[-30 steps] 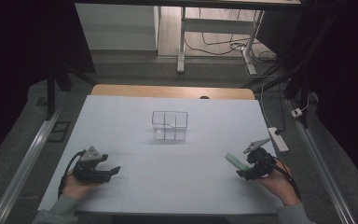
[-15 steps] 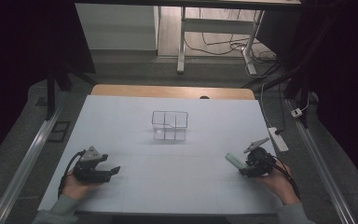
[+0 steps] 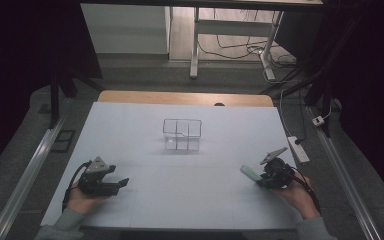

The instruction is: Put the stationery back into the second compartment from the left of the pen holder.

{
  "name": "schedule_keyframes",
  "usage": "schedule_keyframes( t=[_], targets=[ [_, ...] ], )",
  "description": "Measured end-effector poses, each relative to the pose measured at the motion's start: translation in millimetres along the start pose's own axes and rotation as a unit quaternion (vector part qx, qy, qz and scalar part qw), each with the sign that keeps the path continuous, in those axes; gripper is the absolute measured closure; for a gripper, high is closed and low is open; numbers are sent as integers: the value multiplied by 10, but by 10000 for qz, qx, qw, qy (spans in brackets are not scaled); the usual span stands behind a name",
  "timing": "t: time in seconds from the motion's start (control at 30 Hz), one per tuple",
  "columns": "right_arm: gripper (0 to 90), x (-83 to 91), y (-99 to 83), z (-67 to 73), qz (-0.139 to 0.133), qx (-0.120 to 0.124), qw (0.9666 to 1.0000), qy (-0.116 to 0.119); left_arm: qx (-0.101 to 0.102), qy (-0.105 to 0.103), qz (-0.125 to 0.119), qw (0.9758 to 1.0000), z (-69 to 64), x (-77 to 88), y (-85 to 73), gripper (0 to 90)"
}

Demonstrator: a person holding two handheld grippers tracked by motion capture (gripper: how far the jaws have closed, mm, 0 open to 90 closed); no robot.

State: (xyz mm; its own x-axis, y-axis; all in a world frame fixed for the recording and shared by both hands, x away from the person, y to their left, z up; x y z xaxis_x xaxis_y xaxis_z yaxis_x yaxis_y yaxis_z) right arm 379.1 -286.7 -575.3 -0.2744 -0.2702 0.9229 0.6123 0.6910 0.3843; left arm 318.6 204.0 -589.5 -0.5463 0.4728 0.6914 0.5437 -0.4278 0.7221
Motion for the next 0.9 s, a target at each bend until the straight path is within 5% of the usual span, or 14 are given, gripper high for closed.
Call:
schedule_keyframes(
  t=[0.9],
  targets=[
    [668, 260, 197, 40, -1053, -336, 9934, 310, 5, 26, -18, 10000, 4, 4, 2, 264]
  ],
)
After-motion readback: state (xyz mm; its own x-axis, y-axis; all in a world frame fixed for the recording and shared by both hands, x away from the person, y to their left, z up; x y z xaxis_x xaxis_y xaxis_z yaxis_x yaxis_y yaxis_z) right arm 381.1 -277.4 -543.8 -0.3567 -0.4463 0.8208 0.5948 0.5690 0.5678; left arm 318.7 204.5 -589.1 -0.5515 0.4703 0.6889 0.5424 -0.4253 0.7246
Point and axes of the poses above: each handheld gripper's, and its own axes: x roughly backward along the jaws, y roughly out of its top, z roughly to its left, the point moved 9 cm from there along -x, roughly forward along the jaws, and after that the axes turned 4 degrees about -x, right-handed, at the moved point
